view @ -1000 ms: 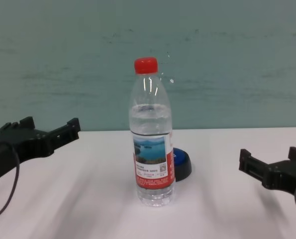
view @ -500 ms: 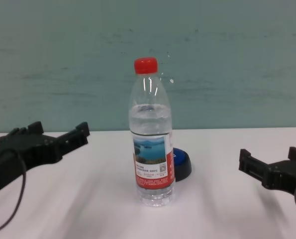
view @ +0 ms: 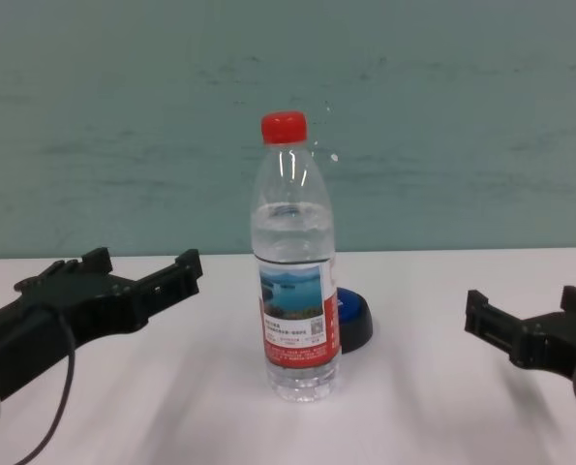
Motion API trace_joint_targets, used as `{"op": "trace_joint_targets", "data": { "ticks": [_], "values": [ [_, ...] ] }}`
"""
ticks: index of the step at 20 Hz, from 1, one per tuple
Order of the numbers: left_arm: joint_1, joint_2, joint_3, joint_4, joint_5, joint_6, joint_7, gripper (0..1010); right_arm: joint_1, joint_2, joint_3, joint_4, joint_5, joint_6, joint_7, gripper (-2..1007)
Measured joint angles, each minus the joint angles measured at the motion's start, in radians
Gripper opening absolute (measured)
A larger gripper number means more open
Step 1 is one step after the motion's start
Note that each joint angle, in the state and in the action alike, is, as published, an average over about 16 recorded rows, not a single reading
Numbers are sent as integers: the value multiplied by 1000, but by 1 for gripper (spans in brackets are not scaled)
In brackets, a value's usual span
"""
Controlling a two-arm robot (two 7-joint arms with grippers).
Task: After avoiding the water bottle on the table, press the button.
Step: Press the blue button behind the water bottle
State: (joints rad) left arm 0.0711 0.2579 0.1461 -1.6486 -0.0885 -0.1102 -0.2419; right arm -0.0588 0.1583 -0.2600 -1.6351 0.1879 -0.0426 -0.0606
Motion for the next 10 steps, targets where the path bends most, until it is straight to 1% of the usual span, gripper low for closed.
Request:
{"op": "trace_joint_targets", "data": {
  "ticks": [10],
  "values": [
    [2,2,20,5,4,-4,0,1010,0,0,0,0,0,0,0,1004]
  ]
}}
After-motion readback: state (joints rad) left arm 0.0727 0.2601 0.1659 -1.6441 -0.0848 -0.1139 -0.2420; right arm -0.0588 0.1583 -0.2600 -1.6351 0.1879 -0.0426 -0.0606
